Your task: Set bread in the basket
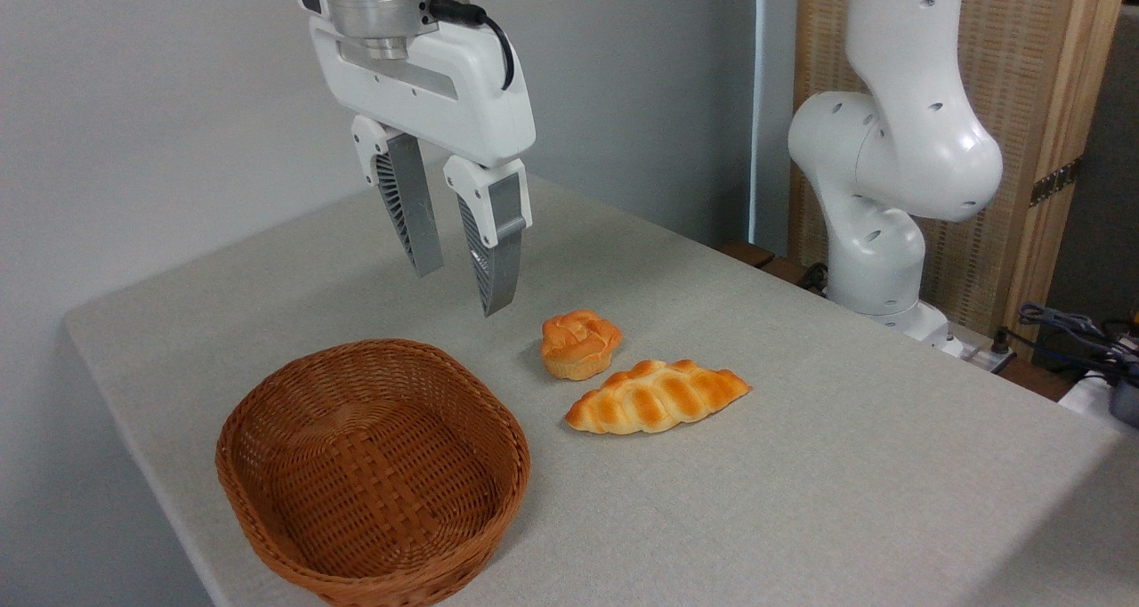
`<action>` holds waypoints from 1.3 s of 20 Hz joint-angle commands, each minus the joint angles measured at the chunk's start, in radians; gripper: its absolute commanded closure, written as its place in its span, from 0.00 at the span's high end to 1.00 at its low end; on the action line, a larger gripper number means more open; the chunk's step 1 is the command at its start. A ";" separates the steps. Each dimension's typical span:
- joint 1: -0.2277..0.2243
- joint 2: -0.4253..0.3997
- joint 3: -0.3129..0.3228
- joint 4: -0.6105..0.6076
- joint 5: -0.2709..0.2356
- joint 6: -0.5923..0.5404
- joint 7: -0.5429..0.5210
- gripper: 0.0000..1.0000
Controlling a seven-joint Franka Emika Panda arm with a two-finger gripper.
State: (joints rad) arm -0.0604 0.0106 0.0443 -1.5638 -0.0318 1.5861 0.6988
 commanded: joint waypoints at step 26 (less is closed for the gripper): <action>-0.001 0.006 0.019 0.005 -0.004 -0.008 0.013 1.00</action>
State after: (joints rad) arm -0.0564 0.0167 0.0536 -1.5642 -0.0318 1.5852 0.6988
